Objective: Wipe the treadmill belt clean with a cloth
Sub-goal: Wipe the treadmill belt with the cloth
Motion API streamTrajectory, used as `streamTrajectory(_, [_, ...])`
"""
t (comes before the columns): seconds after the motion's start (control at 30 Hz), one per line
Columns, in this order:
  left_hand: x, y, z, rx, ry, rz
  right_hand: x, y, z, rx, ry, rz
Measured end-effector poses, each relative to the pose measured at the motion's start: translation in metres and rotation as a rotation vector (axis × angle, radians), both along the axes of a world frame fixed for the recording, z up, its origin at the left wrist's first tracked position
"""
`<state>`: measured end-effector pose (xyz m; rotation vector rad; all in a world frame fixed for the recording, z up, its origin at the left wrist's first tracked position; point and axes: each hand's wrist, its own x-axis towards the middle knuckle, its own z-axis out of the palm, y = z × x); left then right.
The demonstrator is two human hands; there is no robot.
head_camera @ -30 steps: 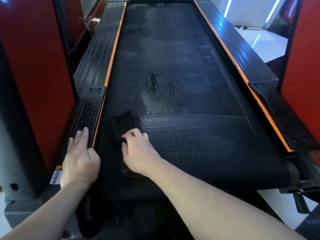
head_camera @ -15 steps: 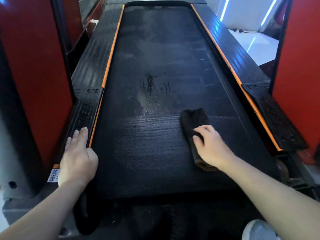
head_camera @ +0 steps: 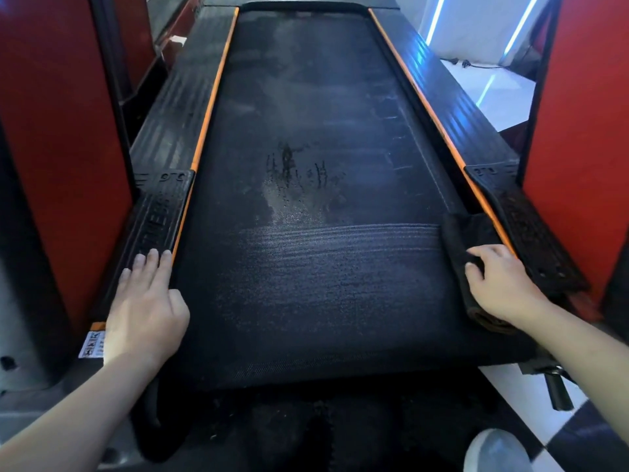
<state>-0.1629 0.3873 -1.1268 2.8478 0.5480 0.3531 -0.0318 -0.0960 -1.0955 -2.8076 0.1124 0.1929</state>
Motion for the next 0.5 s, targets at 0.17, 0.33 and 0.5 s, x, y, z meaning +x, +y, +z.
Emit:
streamTrajectory(0.17, [0.004,0.001,-0.004,0.227,0.036,-0.184,0.002,0.011,0.002,-0.017,0.033,-0.067])
streamTrajectory(0.33, [0.022,-0.008,-0.001,0.315,0.113,-0.259,0.003,0.019,-0.001,-0.03,-0.104,0.001])
streamTrajectory(0.5, [0.065,-0.045,0.001,0.157,0.012,-0.245,0.021,0.039,-0.006,0.005,-0.22,0.067])
